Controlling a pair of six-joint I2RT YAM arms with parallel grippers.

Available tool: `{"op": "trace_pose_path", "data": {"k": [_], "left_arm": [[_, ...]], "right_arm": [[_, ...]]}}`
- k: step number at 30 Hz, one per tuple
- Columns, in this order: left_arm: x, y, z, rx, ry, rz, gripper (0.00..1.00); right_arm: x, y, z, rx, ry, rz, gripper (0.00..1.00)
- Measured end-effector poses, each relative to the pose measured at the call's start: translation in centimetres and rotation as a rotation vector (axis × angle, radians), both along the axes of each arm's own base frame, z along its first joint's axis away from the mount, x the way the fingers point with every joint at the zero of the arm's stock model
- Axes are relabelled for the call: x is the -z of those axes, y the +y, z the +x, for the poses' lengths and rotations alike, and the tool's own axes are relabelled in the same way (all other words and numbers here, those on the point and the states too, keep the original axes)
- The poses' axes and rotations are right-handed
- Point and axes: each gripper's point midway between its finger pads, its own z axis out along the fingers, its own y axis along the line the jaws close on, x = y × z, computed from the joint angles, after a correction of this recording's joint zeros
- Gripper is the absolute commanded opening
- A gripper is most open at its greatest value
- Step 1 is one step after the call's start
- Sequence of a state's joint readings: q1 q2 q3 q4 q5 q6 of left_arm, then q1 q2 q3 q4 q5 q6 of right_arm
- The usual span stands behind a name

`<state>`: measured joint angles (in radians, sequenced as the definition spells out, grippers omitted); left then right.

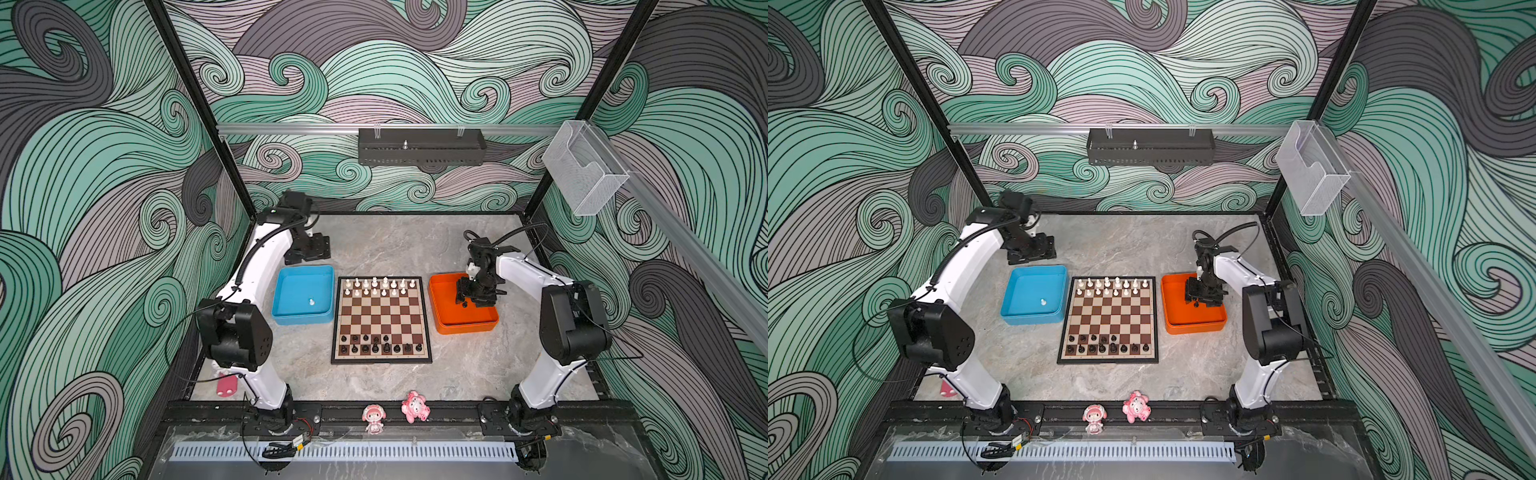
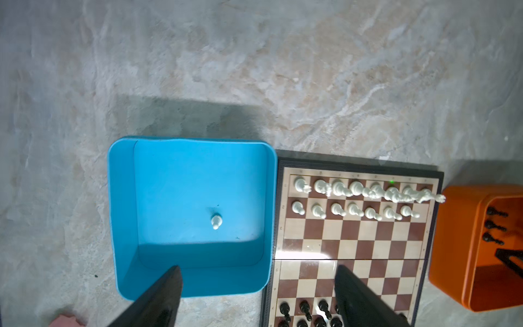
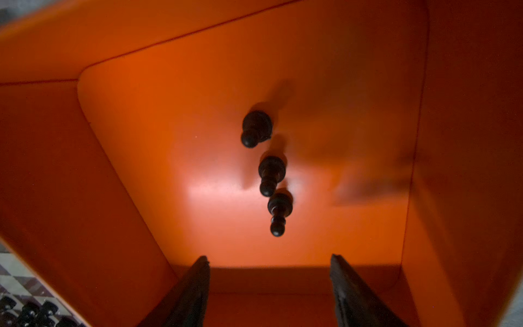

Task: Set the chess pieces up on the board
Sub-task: 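Raise the left gripper and return it over the blue bin, then hold the left gripper over the blue bin while the right lowers into the orange bin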

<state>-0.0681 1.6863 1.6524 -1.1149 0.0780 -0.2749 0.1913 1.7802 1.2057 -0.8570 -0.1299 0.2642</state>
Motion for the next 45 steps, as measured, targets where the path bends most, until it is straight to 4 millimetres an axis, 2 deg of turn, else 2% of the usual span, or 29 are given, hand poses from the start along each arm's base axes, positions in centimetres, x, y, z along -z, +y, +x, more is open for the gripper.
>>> {"op": "trace_pose_path", "data": {"k": [2,4,9,14,27,36,45], "left_arm": [[0.5,2.0,-0.2,-0.064,0.009,-0.028,0.87],[0.9,3.0,-0.2,-0.094,0.013,-0.050,0.87],[1.1,3.8,-0.1,-0.123,0.012,-0.102,0.87],[1.2,3.5,-0.1,-0.124,0.014,-0.139,0.87],[1.3,2.7,0.0,-0.108,0.008,-0.187,0.87],[1.0,2.4,0.4,-0.099,-0.008,-0.207,0.87],[1.0,2.2,0.5,-0.096,-0.011,-0.215,0.87]], "right_arm": [[0.2,0.0,0.1,-0.001,0.003,-0.004,0.55],[0.3,-0.1,0.1,-0.001,0.003,-0.008,0.53],[1.0,-0.3,0.3,-0.004,0.012,-0.021,0.48],[1.7,-0.2,0.4,-0.010,0.022,-0.024,0.41],[1.8,-0.3,0.9,-0.024,0.003,-0.027,0.25],[1.8,-0.2,1.1,-0.028,-0.004,-0.026,0.20],[2.1,-0.2,1.1,-0.039,0.001,-0.028,0.21]]}}
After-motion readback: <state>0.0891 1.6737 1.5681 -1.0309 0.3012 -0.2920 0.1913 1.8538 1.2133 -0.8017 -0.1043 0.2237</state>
